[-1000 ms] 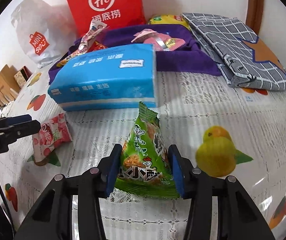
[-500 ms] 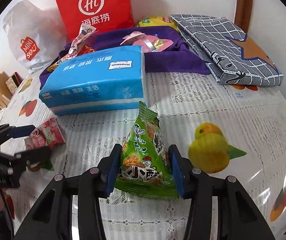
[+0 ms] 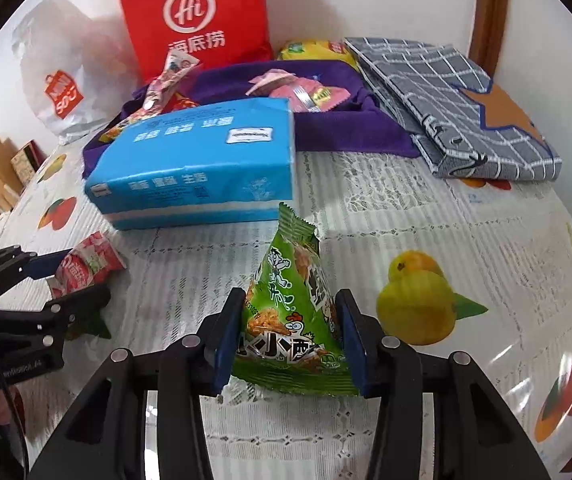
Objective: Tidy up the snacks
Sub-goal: 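Grasp the pink strawberry snack bag with the left gripper while the right holds the green bag, then carry the green bag and strawberry bag over the purple towel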
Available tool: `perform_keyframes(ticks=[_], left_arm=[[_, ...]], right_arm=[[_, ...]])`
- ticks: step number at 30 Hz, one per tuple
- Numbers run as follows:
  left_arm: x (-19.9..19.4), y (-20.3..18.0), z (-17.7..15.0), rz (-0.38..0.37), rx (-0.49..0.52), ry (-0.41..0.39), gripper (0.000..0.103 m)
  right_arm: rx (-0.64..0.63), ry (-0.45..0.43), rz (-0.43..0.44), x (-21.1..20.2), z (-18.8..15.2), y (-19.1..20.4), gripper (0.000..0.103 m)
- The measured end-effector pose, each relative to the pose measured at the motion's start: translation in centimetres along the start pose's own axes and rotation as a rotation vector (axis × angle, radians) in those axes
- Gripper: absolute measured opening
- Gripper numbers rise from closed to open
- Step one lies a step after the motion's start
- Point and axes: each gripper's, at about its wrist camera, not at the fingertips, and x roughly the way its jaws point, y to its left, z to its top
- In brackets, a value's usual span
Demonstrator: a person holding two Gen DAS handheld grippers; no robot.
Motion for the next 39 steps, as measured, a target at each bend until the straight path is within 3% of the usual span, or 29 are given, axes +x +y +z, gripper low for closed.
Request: perform_keyframes(ticks=[14,22,39], left_arm=[[-4.5,0.4,-1.8,0.004,-0.163,-0.047,0.053],[-7.4,-0.4,-1.8,0.013,-0.195,-0.081,0.053],[-11.8,1.5,4.0,0.024,-0.269,-0.179,0.053]], right_arm=[[-0.016,-0.065,0.012,-5.6,0.1,0.5,0.045],[-0.039,-0.107,0.031,-8.1,0.8,1.0,0.045],[-0.063,-0.185,0.089,-10.0,7.7,1.1,0.045]])
